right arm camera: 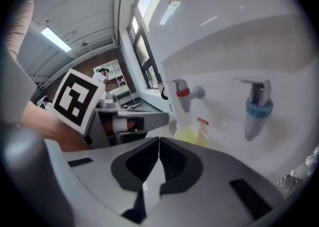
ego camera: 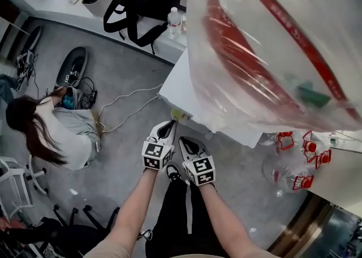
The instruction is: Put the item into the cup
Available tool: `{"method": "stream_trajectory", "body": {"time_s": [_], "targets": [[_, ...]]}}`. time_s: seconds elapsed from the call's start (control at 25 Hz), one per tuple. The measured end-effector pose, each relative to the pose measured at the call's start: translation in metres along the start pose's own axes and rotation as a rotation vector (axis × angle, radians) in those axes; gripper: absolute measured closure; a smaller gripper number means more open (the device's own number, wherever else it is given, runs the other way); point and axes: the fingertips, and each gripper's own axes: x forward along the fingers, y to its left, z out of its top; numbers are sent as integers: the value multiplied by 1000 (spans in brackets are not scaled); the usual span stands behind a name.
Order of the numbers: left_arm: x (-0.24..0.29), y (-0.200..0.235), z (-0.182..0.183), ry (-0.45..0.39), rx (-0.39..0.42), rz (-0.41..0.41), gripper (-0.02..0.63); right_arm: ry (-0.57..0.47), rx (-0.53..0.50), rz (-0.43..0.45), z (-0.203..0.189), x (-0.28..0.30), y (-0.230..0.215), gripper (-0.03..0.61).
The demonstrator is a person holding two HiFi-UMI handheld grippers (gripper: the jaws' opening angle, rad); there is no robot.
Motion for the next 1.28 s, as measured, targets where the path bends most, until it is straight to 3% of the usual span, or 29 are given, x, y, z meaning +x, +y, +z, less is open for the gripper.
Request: {"method": "stream_trajectory", "body": {"time_s": [0.44,0.84,1.04,1.28], "targets": [[33,21,-17,27,-24,16,604,27,21,-15,-25,1,-20,566],[52,21,-13,25,9,23,604,40,15,-11,-37,-6,-18,567],[54,21,-14,52,72,41,603,46,9,-11,-42,-9,-20,566],[49,16,-15,42,56,27,602,49,8,-5,-46,-13,-14,567]]}}
